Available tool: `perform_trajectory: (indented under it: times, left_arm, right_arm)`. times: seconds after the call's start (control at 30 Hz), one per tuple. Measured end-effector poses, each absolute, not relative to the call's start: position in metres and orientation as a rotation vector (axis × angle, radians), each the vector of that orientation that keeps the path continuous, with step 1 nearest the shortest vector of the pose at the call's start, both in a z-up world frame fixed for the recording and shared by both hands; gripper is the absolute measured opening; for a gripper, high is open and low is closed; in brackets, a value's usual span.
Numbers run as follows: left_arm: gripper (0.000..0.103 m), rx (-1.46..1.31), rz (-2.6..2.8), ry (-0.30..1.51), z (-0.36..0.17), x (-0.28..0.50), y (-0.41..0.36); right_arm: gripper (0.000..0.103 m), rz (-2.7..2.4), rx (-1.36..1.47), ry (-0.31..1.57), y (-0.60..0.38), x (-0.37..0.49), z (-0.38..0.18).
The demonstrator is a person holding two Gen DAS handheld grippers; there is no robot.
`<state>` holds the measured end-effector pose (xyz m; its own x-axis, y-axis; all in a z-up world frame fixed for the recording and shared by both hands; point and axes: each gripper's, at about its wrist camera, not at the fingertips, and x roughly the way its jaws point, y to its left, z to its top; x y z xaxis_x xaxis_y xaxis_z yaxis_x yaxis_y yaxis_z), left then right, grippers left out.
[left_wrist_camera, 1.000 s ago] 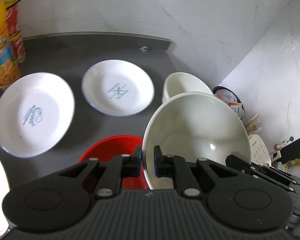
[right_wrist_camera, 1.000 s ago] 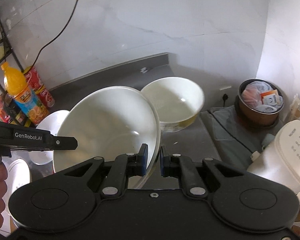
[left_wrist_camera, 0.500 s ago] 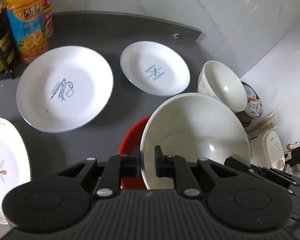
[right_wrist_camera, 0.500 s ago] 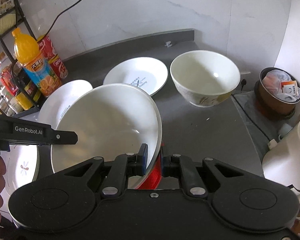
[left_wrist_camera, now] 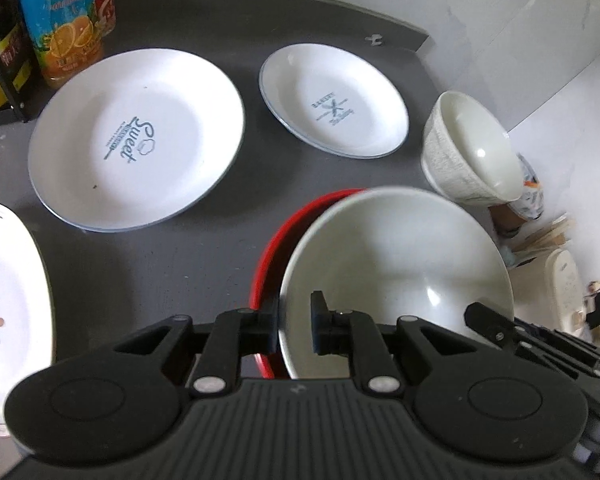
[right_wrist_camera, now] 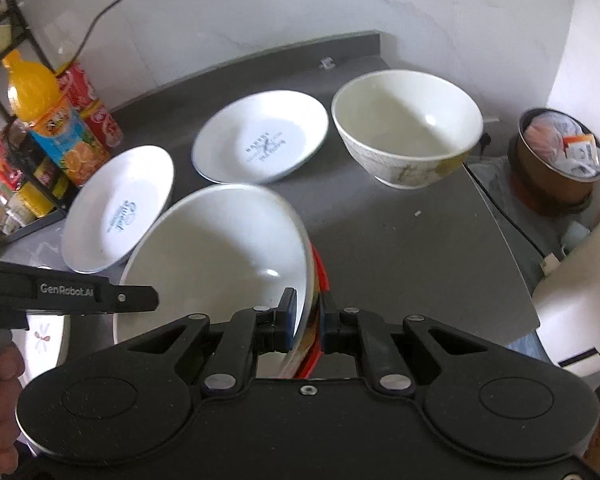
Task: Organize plates and bowls
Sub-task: 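Lift the large cream bowl with both grippers and lower it into the red bowl, then open both grippers and move them to the small patterned cream bowl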
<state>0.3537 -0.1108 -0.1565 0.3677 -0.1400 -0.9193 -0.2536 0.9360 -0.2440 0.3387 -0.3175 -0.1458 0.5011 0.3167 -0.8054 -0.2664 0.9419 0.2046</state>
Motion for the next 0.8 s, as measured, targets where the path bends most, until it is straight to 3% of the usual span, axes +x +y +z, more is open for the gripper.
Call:
perform_trajectory:
  times: [0.17, 0.37, 0.47, 0.57, 0.8]
  left_arm:
    - [0.014, -0.401, 0.059, 1.201, -0.147, 0.355, -0.104]
    - [0.027, -0.397, 0.066, 1.124, -0.122, 0.354, -0.096]
    - [0.028, -0.383, 0.076, 1.111, -0.118, 0.356, -0.093]
    - [0.029, -0.378, 0.071, 1.103, -0.116, 0.357, -0.093]
    - [0.043, -0.337, 0.067, 1.088, -0.113, 0.362, -0.102]
  right_arm:
    - [0.009, 0.333, 0.040, 0.984, -0.312, 0.341, -0.146]
    - [0.009, 0.332, -0.001, 0.973, -0.302, 0.340, -0.144]
    - [0.017, 0.329, -0.010, 0.968, -0.300, 0.342, -0.140]
    - [0.018, 0.329, -0.011, 0.944, -0.302, 0.342, -0.134]
    - [0.019, 0.324, 0.053, 0.922, -0.314, 0.346, -0.129]
